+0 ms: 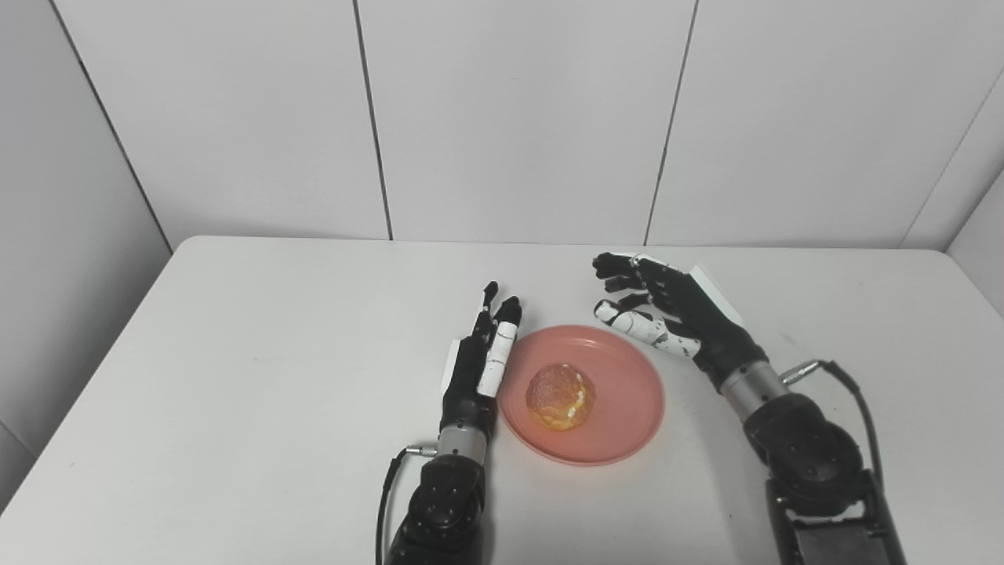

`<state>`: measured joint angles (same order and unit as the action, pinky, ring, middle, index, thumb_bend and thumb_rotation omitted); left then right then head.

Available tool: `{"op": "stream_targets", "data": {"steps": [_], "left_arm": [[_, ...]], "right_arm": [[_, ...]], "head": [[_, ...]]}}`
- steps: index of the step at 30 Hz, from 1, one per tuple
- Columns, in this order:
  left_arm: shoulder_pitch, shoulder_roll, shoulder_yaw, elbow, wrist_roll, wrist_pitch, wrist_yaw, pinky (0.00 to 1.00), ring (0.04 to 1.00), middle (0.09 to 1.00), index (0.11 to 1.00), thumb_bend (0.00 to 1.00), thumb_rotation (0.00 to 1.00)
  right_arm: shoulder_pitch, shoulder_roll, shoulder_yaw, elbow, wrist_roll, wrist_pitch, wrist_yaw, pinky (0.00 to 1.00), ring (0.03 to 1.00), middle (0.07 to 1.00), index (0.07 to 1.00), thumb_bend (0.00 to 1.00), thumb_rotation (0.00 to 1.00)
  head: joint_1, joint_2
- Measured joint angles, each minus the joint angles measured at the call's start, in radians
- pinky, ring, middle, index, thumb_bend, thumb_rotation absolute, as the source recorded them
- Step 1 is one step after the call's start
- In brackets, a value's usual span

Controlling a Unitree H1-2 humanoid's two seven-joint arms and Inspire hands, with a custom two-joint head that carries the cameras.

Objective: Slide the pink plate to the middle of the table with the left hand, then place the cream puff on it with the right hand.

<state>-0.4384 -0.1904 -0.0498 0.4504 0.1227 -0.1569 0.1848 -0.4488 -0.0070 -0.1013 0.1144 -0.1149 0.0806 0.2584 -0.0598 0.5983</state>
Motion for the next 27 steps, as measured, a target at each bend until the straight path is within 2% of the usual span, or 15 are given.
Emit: {"op": "stream_targets", "data": {"steps": [3, 5, 8, 15, 22, 27], "left_arm": [[-0.011, -0.002, 0.0, 0.022, 0.041, -0.039, 0.063, 1.0, 0.969, 0.949, 0.97, 0.82, 0.94], [-0.014, 0.002, -0.003, 0.028, 0.061, -0.071, 0.091, 1.0, 0.981, 0.97, 0.965, 0.79, 0.94], [-0.015, 0.006, -0.013, 0.033, 0.083, -0.097, 0.118, 1.0, 0.995, 0.991, 0.961, 0.76, 0.95], [-0.015, 0.011, -0.03, 0.034, 0.112, -0.099, 0.145, 0.99, 1.0, 1.0, 0.964, 0.77, 0.97], [-0.015, 0.016, -0.027, 0.033, 0.118, -0.092, 0.148, 0.99, 1.0, 1.0, 0.971, 0.77, 0.97], [-0.016, 0.015, -0.018, 0.033, 0.088, -0.071, 0.128, 1.0, 1.0, 1.0, 0.974, 0.77, 0.98]], "right_arm": [[0.024, 0.081, -0.063, 0.061, 0.113, -0.056, -0.086, 0.87, 0.867, 0.877, 0.864, 0.92, 0.9], [0.023, 0.094, -0.078, 0.088, 0.165, -0.096, -0.121, 0.92, 0.905, 0.899, 0.879, 0.92, 0.94], [0.021, 0.105, -0.089, 0.117, 0.19, -0.152, -0.171, 0.97, 0.929, 0.91, 0.879, 0.92, 0.97], [0.064, 0.113, -0.064, 0.164, 0.173, -0.245, -0.263, 1.0, 0.972, 0.945, 0.911, 0.86, 1.0], [0.078, 0.106, -0.042, 0.165, 0.164, -0.25, -0.306, 1.0, 0.993, 0.951, 0.922, 0.87, 1.0], [0.085, 0.093, -0.006, 0.164, 0.105, -0.285, -0.335, 1.0, 1.0, 0.979, 0.929, 0.87, 1.0]], "head": [[0.0, 0.002], [-0.003, 0.002], [-0.003, 0.002], [0.0, 0.002], [-0.005, 0.002], [-0.008, 0.002]]}}
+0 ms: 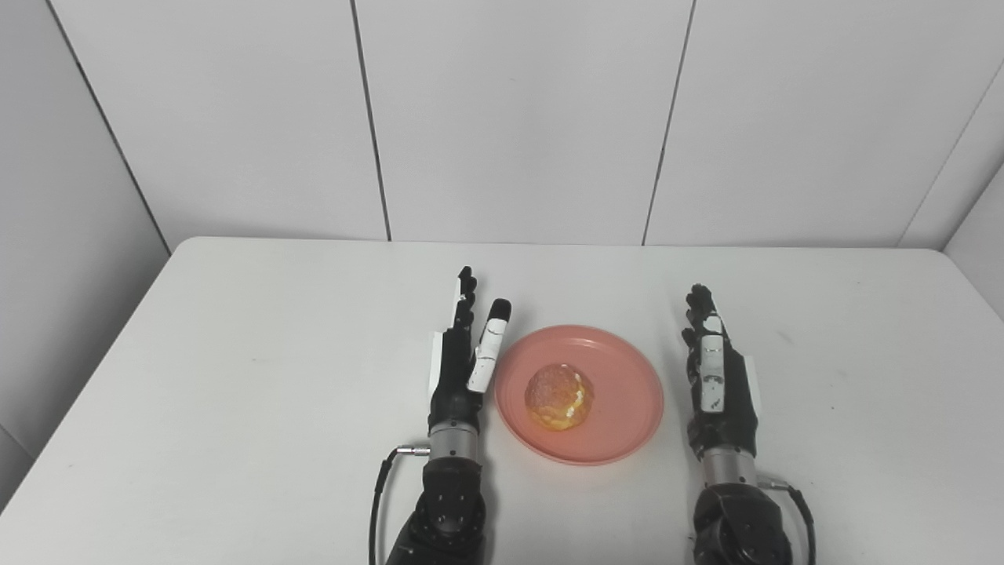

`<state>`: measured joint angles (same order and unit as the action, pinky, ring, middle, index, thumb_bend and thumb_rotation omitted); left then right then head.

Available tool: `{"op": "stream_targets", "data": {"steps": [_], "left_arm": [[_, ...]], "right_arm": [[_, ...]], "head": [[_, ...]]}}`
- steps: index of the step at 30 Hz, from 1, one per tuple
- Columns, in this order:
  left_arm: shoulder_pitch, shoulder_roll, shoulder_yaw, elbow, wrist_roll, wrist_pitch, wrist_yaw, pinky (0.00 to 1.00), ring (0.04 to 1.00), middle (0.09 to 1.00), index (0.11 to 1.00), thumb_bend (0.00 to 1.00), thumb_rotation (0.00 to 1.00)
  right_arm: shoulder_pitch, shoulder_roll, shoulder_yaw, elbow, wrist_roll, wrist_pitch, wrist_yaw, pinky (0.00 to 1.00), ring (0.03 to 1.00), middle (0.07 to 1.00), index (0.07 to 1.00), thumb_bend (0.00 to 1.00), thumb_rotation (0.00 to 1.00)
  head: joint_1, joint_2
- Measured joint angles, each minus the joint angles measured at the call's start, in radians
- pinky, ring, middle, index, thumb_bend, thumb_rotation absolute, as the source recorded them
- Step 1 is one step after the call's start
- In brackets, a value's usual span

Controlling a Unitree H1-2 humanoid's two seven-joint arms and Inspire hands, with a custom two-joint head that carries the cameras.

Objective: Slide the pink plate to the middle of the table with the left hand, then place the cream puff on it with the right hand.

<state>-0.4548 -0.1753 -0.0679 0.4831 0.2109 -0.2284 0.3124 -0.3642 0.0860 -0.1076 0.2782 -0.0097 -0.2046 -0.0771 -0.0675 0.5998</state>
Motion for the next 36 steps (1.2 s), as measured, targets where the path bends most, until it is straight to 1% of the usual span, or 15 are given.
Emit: {"op": "stream_targets", "data": {"steps": [8, 12, 20, 25, 36], "left_arm": [[0.001, -0.002, 0.008, -0.005, -0.01, 0.021, -0.002, 1.0, 1.0, 1.0, 0.976, 0.77, 1.0], [0.007, -0.008, 0.022, -0.017, -0.013, 0.054, -0.002, 1.0, 1.0, 1.0, 0.978, 0.76, 1.0], [0.009, -0.012, 0.029, -0.019, -0.013, 0.056, -0.002, 1.0, 1.0, 1.0, 0.98, 0.74, 1.0], [0.015, -0.014, 0.028, -0.03, -0.013, 0.062, -0.003, 1.0, 1.0, 1.0, 0.979, 0.74, 1.0], [0.021, -0.015, 0.028, -0.037, -0.013, 0.066, -0.002, 1.0, 1.0, 1.0, 0.976, 0.73, 1.0]], "right_arm": [[0.007, -0.023, 0.022, -0.009, -0.009, 0.0, -0.007, 1.0, 1.0, 0.967, 0.92, 0.84, 1.0], [0.007, -0.03, 0.028, -0.008, 0.0, 0.0, -0.005, 1.0, 1.0, 0.958, 0.911, 0.83, 1.0], [0.007, -0.038, 0.04, -0.006, 0.017, -0.001, 0.001, 1.0, 1.0, 0.959, 0.904, 0.86, 1.0], [0.007, -0.041, 0.045, -0.006, 0.022, 0.0, 0.001, 1.0, 1.0, 0.959, 0.9, 0.85, 1.0], [0.008, -0.042, 0.046, -0.006, 0.027, 0.0, 0.001, 1.0, 1.0, 0.965, 0.905, 0.87, 0.98]], "head": [[0.002, 0.003], [0.0, 0.005], [0.002, 0.003], [0.0, 0.006], [-0.002, 0.008]]}}
